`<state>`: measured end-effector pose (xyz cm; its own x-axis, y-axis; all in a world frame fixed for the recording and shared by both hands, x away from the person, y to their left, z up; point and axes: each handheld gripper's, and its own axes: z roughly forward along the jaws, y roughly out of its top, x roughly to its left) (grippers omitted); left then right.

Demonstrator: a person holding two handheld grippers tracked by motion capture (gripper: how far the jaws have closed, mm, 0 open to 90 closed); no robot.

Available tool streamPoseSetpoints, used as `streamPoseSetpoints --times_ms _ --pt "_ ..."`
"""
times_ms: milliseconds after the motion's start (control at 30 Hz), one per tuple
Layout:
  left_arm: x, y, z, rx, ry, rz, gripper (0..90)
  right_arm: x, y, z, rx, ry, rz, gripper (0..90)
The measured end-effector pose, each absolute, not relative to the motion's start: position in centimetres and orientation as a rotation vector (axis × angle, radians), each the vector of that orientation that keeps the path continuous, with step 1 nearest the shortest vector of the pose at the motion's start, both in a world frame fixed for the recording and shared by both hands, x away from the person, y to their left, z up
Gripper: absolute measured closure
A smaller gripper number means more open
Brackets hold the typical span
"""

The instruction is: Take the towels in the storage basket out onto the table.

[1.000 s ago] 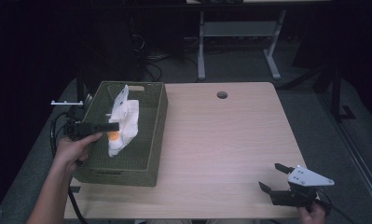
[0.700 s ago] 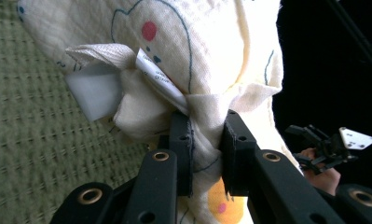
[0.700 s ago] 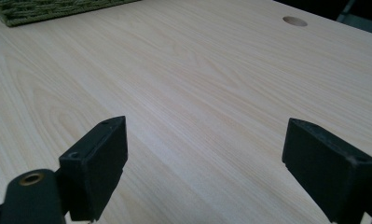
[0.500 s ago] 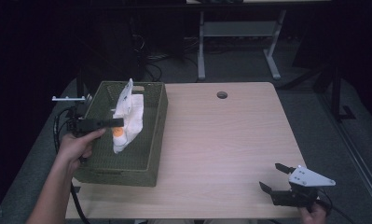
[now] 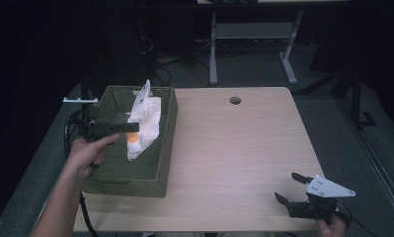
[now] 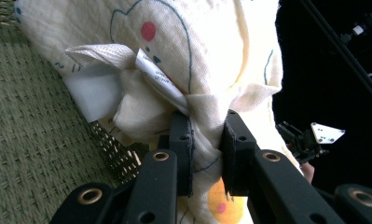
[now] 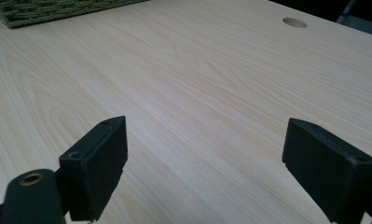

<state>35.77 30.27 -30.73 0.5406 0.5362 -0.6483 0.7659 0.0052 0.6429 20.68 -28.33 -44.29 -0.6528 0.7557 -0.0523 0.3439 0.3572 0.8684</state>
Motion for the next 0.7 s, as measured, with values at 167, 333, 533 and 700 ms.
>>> streamPoseSetpoints --times_ms 167,333,533,700 --pt "36.0 29.4 -30.3 1.661 1.096 -0.257 77.6 20.7 -28.5 -44.3 0.963 2.170 1.231 13.7" --pt "36.1 28.2 -30.3 1.681 1.068 -0.271 77.6 20.6 -28.7 -44.2 0.971 2.160 1.236 13.7" --pt "36.4 26.6 -30.6 1.707 1.048 -0.301 77.5 20.7 -28.5 -44.2 0.956 2.168 1.230 13.7" --pt "36.4 25.2 -30.7 1.728 1.017 -0.315 77.5 20.6 -28.3 -44.2 0.948 2.175 1.231 13.7"
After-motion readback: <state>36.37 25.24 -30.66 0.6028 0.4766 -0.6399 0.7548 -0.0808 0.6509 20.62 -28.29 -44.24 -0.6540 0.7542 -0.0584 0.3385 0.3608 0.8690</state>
